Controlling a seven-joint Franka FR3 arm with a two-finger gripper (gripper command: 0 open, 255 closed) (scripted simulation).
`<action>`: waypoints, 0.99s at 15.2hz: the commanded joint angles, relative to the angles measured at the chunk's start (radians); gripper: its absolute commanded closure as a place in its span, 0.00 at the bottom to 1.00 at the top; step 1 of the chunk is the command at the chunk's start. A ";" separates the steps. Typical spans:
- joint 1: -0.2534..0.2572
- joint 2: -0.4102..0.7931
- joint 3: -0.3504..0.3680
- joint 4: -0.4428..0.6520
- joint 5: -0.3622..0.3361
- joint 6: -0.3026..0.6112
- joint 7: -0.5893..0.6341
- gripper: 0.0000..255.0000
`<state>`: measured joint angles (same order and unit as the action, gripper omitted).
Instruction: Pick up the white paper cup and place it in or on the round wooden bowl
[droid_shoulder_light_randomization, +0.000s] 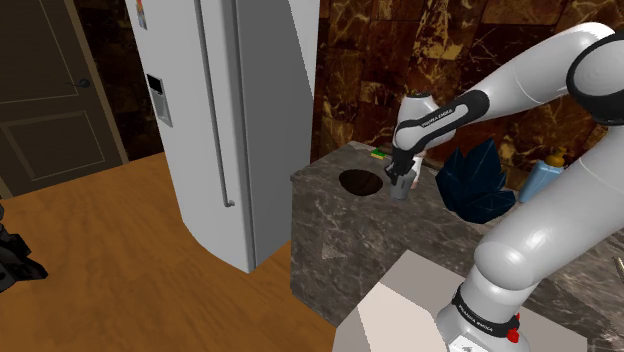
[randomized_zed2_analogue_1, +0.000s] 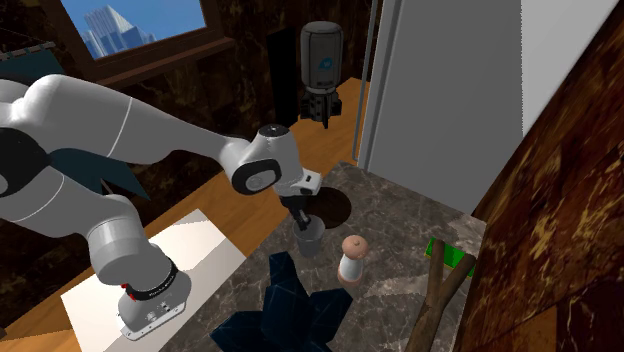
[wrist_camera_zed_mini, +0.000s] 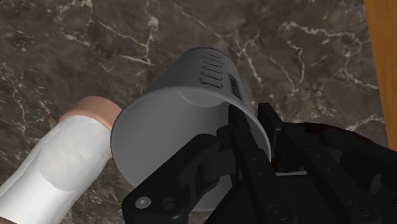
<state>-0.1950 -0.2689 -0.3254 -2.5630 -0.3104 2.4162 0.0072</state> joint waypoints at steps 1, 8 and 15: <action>0.002 -0.021 0.006 0.011 0.002 -0.032 0.001 1.00; 0.005 -0.079 0.018 0.061 0.011 -0.139 -0.011 1.00; 0.008 -0.122 0.030 0.122 0.022 -0.243 -0.024 1.00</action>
<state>-0.1873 -0.3839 -0.2978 -2.4507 -0.2900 2.1901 -0.0146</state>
